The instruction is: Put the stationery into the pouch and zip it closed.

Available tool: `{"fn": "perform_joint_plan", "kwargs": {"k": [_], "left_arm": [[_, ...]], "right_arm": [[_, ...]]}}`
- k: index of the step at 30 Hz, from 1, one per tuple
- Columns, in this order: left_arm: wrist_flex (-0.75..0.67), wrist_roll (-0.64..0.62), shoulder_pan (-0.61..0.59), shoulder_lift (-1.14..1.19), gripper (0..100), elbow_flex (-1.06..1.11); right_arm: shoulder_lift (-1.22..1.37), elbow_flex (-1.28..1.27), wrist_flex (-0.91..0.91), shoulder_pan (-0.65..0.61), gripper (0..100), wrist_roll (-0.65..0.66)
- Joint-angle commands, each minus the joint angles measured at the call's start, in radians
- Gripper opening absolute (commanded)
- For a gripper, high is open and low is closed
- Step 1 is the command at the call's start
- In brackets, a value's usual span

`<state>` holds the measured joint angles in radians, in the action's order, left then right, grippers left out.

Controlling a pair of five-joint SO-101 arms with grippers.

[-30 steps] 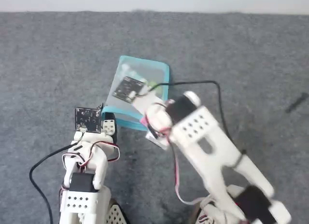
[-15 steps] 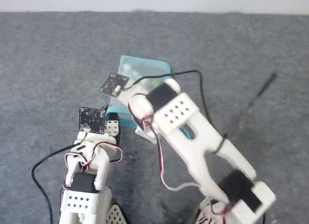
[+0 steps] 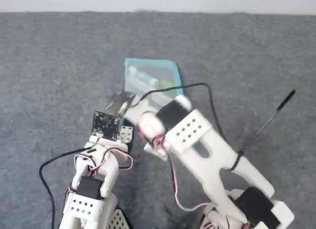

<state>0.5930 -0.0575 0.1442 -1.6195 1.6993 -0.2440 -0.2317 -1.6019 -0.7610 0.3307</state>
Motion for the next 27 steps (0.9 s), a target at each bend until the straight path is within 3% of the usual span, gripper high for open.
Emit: {"fn": "perform_joint_plan", "kwargs": {"k": [1,7,21,27], "left_arm": [[-0.021,-0.011,0.061,-0.020,1,-0.008],[-0.020,-0.009,0.081,-0.015,1,-0.008],[0.014,0.029,0.126,-0.018,1,-0.008],[0.017,0.031,0.146,-0.018,1,-0.008]], "right_arm": [[0.036,0.041,0.015,0.090,0.7,-0.048],[0.131,0.178,-0.013,0.166,0.7,-0.100],[0.417,0.643,-0.196,0.166,0.9,-0.103],[0.496,0.666,-0.194,0.160,0.9,-0.101]]}}
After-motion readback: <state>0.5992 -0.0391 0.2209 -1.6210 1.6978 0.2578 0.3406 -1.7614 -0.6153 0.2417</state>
